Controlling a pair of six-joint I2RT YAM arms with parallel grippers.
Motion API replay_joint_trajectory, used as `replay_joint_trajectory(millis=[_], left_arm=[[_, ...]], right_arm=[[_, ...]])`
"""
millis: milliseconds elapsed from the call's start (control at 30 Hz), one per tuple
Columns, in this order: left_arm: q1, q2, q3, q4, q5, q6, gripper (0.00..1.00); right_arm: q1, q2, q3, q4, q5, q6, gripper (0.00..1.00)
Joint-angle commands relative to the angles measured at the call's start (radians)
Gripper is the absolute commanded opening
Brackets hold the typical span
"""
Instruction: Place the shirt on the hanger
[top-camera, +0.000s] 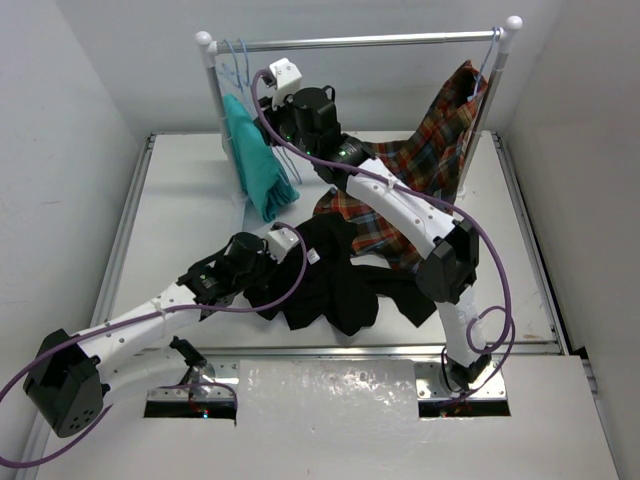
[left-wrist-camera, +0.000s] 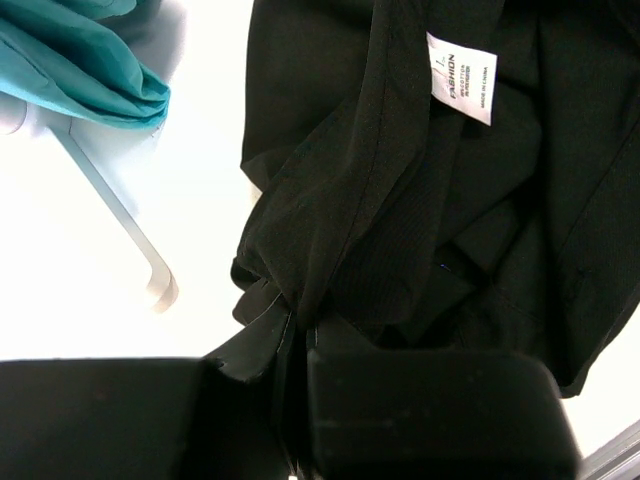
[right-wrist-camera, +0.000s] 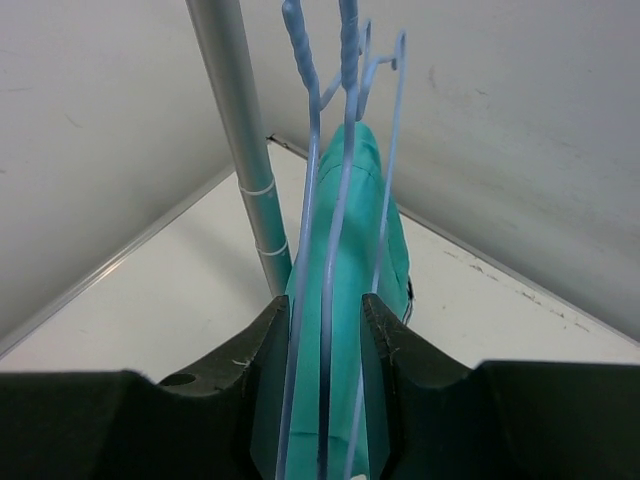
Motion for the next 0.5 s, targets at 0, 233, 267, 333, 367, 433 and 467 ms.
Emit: replay_joint_trajectory(millis=[0, 233, 267, 333, 367, 433, 467], left_arm=[[0.008, -0.026, -0.009, 0.048, -0.009, 0.008, 0.01], [0.008, -0.026, -0.012, 0.049, -0.008, 0.009, 0.01], [0.008, -0.026, -0.012, 0.049, -0.006, 0.009, 0.01], [0.008, -0.026, -0.012, 0.048, -0.004, 0.009, 0.01], [0.008, -0.026, -0.012, 0.048, -0.004, 0.009, 0.01], [0.008, -0.029, -0.012, 0.049, -0.003, 0.011, 0.01], [0.008, -0.027, -0.012, 0.048, -0.004, 0.009, 0.01]], right_arm=[[0.000, -0.028, 0.016, 0.038, 0.006, -0.006, 0.35], [-0.004, -0.074, -0.024, 0.070, 0.007, -0.018, 0.38], [-0.005, -0.077, -0.024, 0.074, 0.006, -0.017, 0.37], [-0.010, -0.080, -0.018, 0.072, 0.000, -0.015, 0.37], [-0.011, -0.082, -0.021, 0.074, -0.003, -0.014, 0.36], [-0.016, -0.085, -0.024, 0.072, -0.011, -0.005, 0.35], [-0.020, -0.088, -0.030, 0.075, -0.019, 0.006, 0.35]])
